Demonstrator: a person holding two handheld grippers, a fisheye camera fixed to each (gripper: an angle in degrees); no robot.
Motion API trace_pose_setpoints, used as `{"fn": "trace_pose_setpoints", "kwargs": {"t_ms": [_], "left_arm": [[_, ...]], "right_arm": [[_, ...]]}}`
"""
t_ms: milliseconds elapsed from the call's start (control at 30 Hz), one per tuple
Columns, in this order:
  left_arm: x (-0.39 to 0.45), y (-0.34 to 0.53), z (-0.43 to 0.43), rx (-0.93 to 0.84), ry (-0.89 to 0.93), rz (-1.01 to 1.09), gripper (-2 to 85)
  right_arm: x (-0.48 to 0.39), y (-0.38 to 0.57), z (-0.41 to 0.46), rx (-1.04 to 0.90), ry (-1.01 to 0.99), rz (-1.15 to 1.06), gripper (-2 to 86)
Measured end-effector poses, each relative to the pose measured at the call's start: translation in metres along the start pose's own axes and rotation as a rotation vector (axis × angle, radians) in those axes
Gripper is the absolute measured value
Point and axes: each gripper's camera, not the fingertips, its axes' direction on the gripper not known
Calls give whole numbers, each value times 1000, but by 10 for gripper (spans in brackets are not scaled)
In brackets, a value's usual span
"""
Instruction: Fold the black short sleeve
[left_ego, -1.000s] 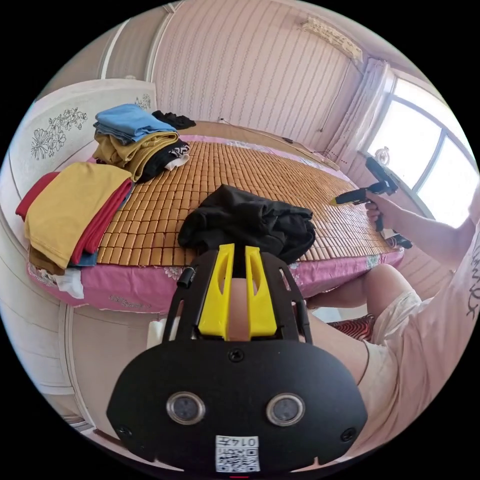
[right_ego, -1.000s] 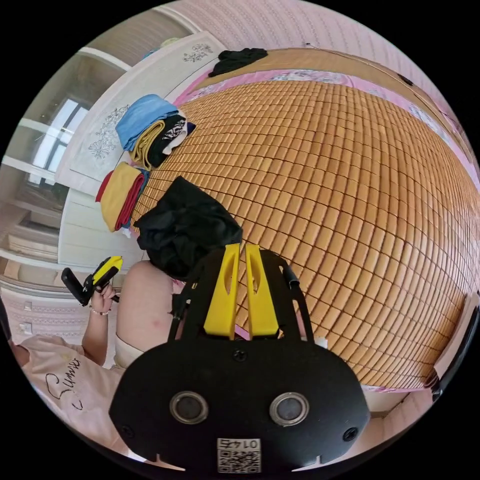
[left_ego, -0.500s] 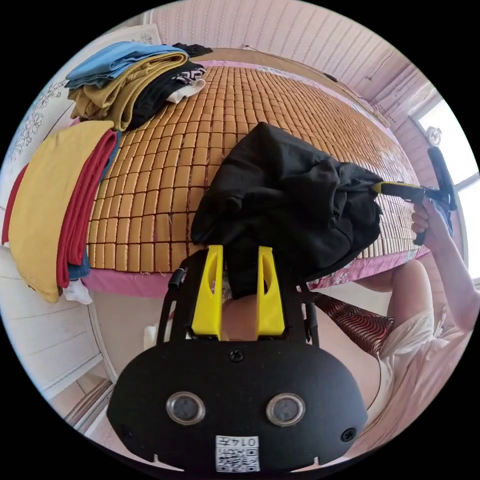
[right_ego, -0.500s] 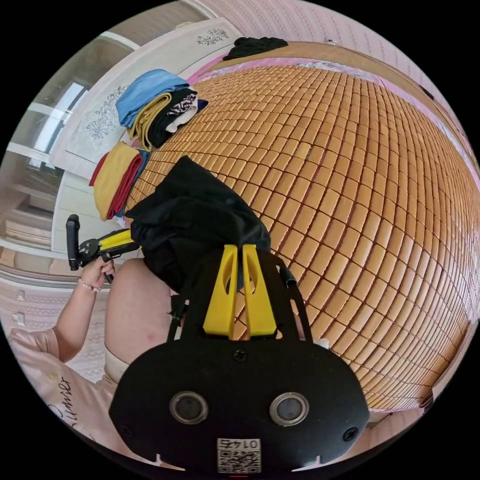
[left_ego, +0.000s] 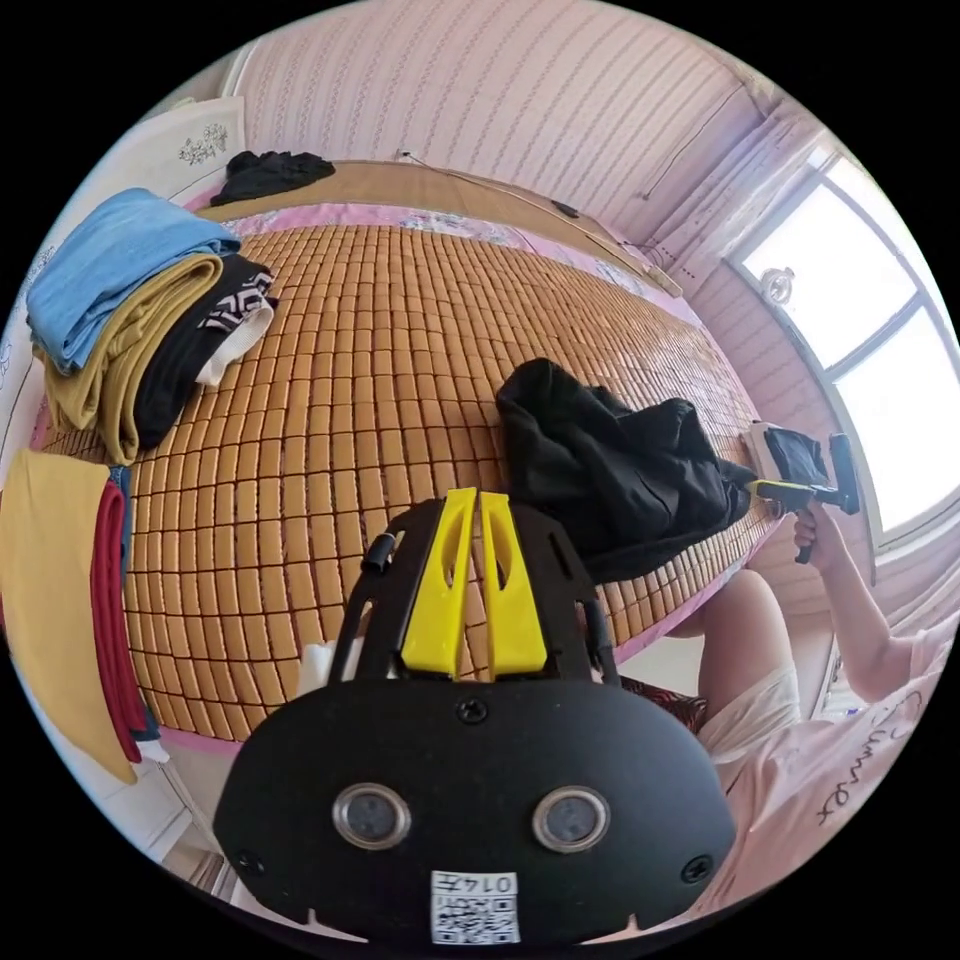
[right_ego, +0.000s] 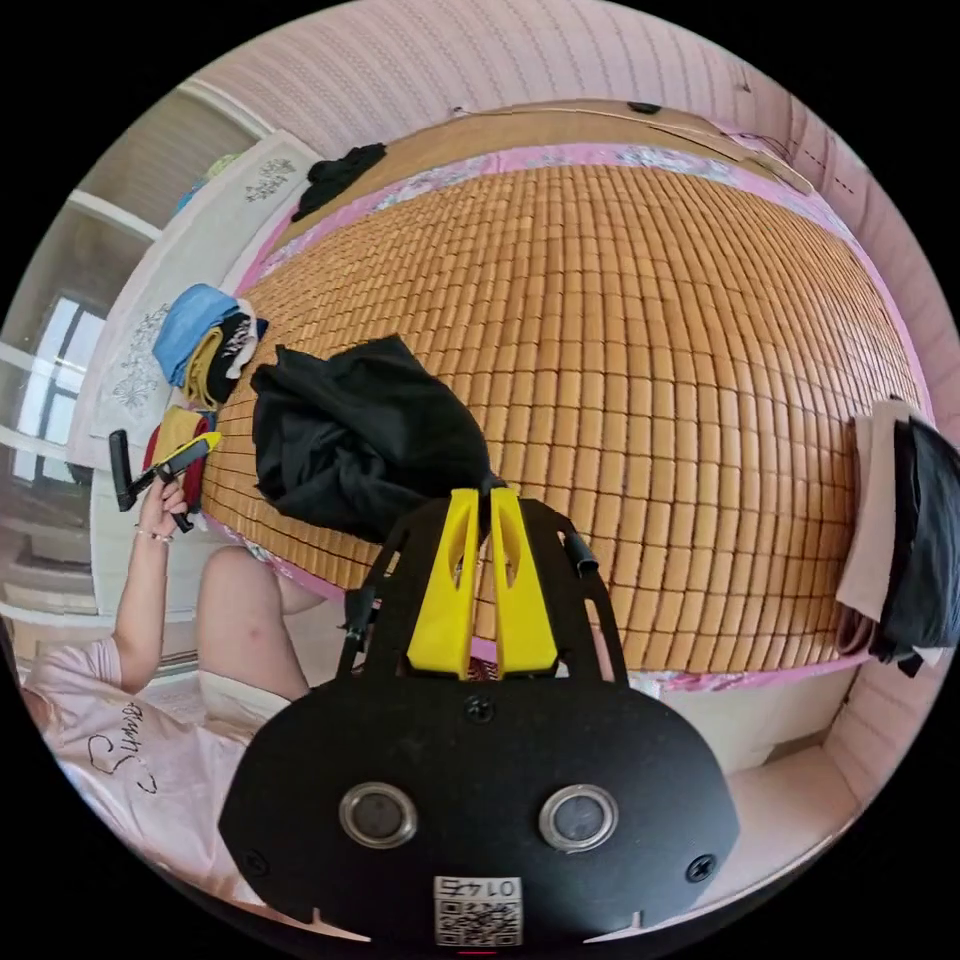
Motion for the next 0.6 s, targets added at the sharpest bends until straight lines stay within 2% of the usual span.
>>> {"fn": "trace_pose_setpoints", "kwargs": {"t_ms": [200,367,467,500,600], "left_arm": [[30,5,51,-149,-10,95,54],[69,-5,89,-193,11,149,76],[87,-14,119,-289,6,153,31],[98,-12,128,-326,-30,203,3],[119,3,125,-327,-131,315,-7]], "right_arm": [[41,35,7,-23,-24,116,81],[58,54,11,-30,-86,172,94],[64,65,4,-9,-50,193,94],[67,69,1,-2,-43,200,94],[77,78,-8,4,-42,216,93]]}}
